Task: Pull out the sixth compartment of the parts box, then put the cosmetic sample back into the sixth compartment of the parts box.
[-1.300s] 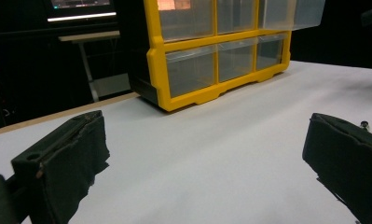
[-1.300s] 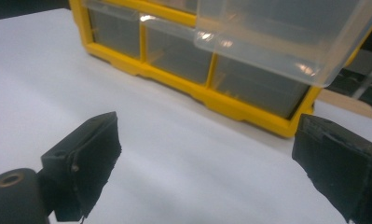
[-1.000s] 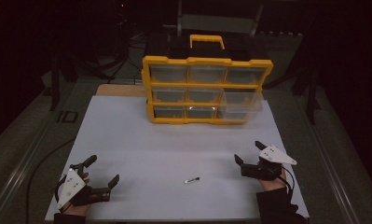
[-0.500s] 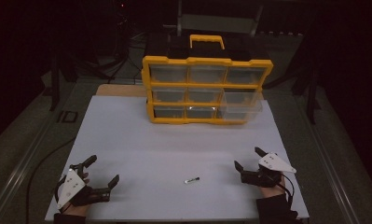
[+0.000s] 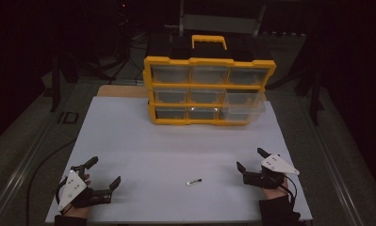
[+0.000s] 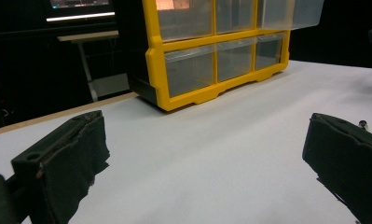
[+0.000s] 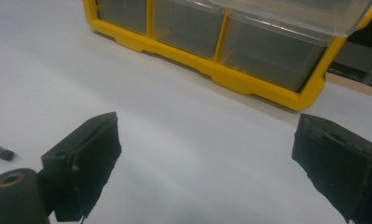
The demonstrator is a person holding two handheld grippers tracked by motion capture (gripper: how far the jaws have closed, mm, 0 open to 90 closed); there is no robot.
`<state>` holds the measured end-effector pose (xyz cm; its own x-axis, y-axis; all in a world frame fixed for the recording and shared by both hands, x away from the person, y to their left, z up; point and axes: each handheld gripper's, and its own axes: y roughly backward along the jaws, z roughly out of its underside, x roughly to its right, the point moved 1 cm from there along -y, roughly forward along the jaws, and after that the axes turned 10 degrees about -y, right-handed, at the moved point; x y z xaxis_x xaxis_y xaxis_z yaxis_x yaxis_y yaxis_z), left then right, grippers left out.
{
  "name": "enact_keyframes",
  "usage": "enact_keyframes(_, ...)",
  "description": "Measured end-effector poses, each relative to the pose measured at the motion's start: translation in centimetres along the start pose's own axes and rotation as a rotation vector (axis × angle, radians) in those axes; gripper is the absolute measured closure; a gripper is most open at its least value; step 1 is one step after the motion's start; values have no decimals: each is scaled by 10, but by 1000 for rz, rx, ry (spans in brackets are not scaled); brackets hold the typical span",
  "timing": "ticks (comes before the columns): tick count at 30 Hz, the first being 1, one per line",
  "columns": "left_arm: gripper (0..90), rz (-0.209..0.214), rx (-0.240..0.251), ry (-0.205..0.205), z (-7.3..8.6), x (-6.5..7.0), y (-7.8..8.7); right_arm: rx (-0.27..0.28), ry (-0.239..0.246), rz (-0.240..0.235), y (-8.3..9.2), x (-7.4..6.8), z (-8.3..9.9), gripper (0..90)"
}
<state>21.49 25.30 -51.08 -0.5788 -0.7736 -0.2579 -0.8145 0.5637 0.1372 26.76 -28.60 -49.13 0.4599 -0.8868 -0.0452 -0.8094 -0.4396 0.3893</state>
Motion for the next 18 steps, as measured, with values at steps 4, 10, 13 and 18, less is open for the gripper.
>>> enact_keyframes(4,1,2,-1,2,0,0,-1,2,3,7,0,0,0,76)
enact_keyframes(10,1,3,0,0,0,0,-1,5,1,1,0,-1,-1,75)
enact_keyframes(13,1,2,1,3,0,-1,0,6,-1,-1,0,-1,-1,76)
enact_keyframes(18,1,2,-2,6,0,-1,0,9,6,1,-1,-1,-2,76)
